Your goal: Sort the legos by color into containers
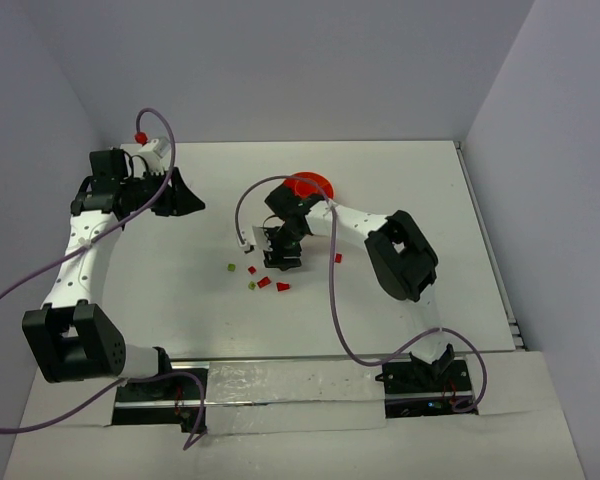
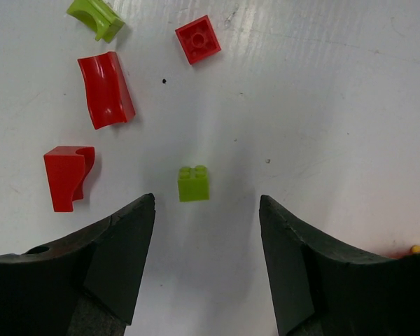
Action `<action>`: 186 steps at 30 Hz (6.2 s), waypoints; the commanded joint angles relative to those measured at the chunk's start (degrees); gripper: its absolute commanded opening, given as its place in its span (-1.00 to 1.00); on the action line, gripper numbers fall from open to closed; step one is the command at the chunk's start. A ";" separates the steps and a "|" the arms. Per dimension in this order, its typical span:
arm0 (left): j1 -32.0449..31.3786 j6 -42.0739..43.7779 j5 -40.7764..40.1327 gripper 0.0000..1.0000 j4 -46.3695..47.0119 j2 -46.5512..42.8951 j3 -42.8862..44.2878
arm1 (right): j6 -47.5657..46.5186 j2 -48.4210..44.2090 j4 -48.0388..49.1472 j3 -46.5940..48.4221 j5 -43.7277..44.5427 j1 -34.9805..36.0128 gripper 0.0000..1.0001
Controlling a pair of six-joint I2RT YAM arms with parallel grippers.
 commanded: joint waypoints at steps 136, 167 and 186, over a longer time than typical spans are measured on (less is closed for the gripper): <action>-19.98 2.52 3.19 -1.00 16.20 8.96 5.20 | 36.31 2.85 12.35 17.60 -5.30 -25.93 -0.68; -21.65 -6.09 -8.24 -0.99 23.73 31.90 23.10 | 46.65 -8.29 15.31 14.13 -3.72 -29.00 0.86; -24.90 -5.66 -6.83 -0.87 24.28 41.28 28.36 | 49.89 -21.34 18.19 -3.66 -3.63 -29.89 0.93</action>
